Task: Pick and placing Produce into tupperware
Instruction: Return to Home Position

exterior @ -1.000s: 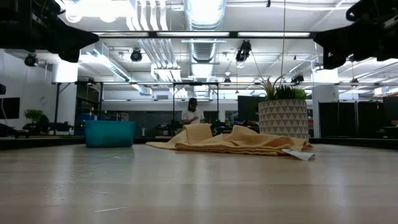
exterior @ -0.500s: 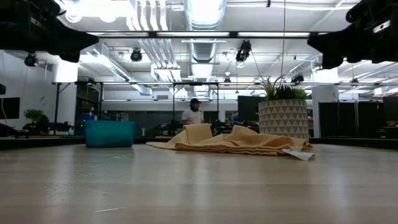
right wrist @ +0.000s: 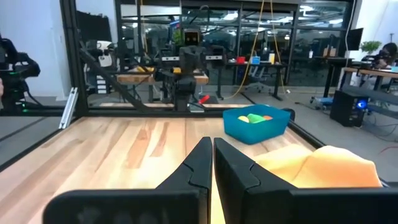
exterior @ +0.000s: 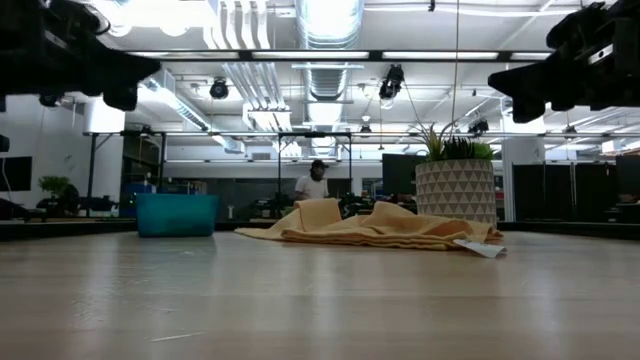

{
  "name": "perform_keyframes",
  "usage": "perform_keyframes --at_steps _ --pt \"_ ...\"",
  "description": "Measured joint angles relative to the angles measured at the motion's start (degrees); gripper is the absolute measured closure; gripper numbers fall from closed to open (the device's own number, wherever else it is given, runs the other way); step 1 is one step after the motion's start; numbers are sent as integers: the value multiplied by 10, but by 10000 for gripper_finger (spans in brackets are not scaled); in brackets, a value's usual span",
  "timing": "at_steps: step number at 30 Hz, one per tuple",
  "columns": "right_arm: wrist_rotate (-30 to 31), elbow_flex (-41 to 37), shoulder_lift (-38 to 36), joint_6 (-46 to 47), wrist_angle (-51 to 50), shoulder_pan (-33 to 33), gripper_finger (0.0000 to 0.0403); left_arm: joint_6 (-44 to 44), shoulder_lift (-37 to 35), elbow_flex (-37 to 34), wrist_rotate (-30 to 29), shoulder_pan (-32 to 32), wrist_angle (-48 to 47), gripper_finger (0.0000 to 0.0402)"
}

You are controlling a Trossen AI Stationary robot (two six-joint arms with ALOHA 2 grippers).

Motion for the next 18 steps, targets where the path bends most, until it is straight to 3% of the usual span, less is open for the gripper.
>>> perform_keyframes --at_steps 4,8,13,18 --pt "0 0 0 2 -3 0 394 -25 7 -56 -42 0 99 402" --pt "1 0 0 8 -5 0 394 -15 7 -61 -115 0 110 402" --pt "3 0 0 10 -6 0 394 -5 19 -61 -137 -2 84 401" --pt "5 0 0 10 -5 0 394 -11 40 -61 -118 -41 72 402"
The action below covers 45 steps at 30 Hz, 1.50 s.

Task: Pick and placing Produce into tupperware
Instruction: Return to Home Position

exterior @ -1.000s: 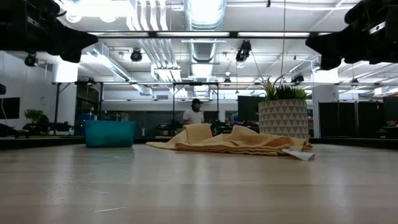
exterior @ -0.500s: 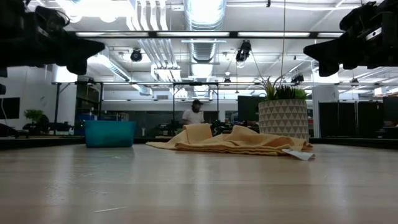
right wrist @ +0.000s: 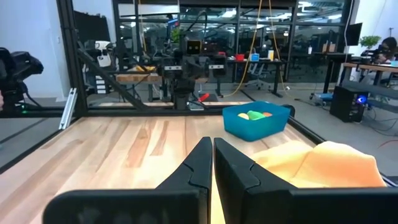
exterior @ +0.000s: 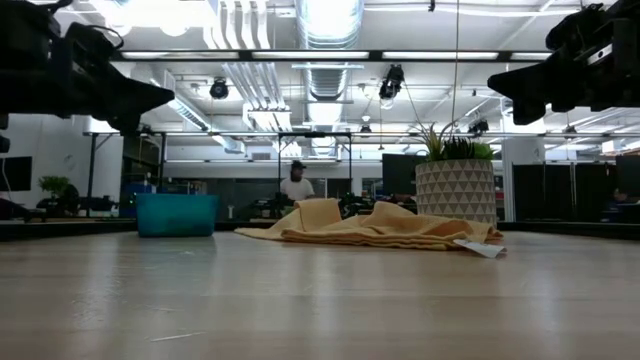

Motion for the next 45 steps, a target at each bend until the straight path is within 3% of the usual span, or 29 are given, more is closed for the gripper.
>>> perform_keyframes --at_steps 10,14,19,26,33,45 --pt "0 0 0 -6 1 0 394 16 6 0 -65 -91 -12 402" --pt "0 0 0 0 1 0 394 3 6 -1 -65 -131 -12 402" --pt "1 0 0 -5 1 0 394 39 3 0 -126 -172 -8 402" --pt "10 1 -6 -13 -49 0 394 42 2 0 -131 -177 -23 402" --pt "-22 1 -5 16 -10 18 394 42 2 0 -132 -177 -23 402" --pt "90 0 7 -28 -3 144 394 45 -5 0 -132 -177 -19 402"
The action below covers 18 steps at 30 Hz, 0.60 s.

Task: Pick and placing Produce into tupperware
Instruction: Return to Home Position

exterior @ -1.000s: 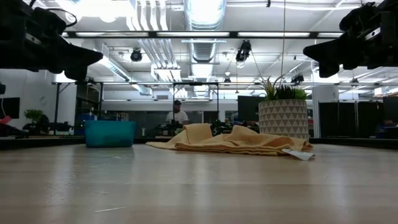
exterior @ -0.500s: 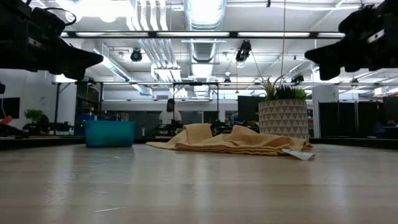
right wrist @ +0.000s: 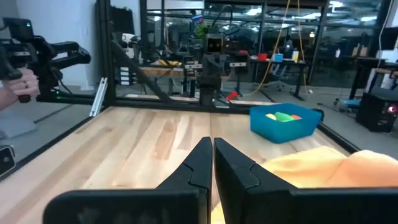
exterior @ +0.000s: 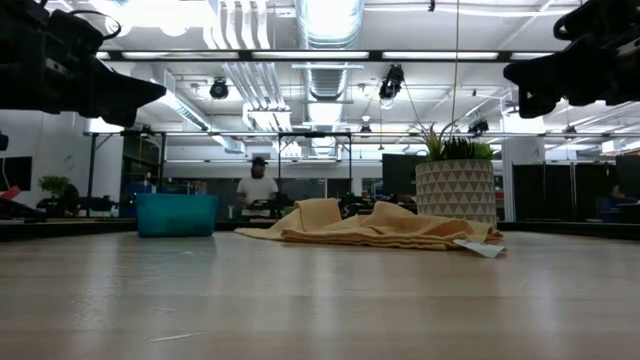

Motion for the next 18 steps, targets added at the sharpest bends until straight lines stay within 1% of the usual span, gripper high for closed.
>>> perform_keyframes --at_steps 18 --pt "0 0 0 -8 0 -2 394 -3 0 0 7 0 -2 402"
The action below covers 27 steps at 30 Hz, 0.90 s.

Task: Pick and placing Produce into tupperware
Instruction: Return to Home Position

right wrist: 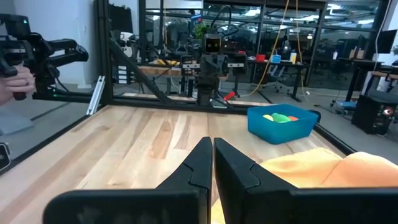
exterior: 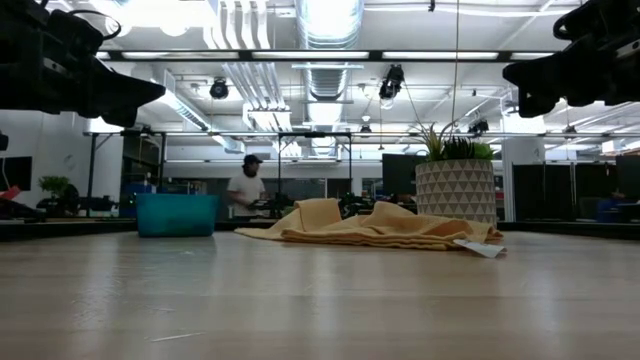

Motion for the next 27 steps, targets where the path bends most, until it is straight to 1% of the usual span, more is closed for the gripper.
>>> perform_keyframes --at_steps 6,9,13,19,27 --pt "8 0 0 -9 0 0 394 0 2 0 1 0 0 402" --pt "17 0 0 13 2 0 394 0 2 0 1 0 0 402" --pt "17 0 0 15 2 0 394 0 2 0 1 0 0 402" --pt "16 0 0 46 2 0 394 0 3 0 1 0 1 402" --pt "15 0 0 51 2 0 394 0 3 0 0 0 2 402"
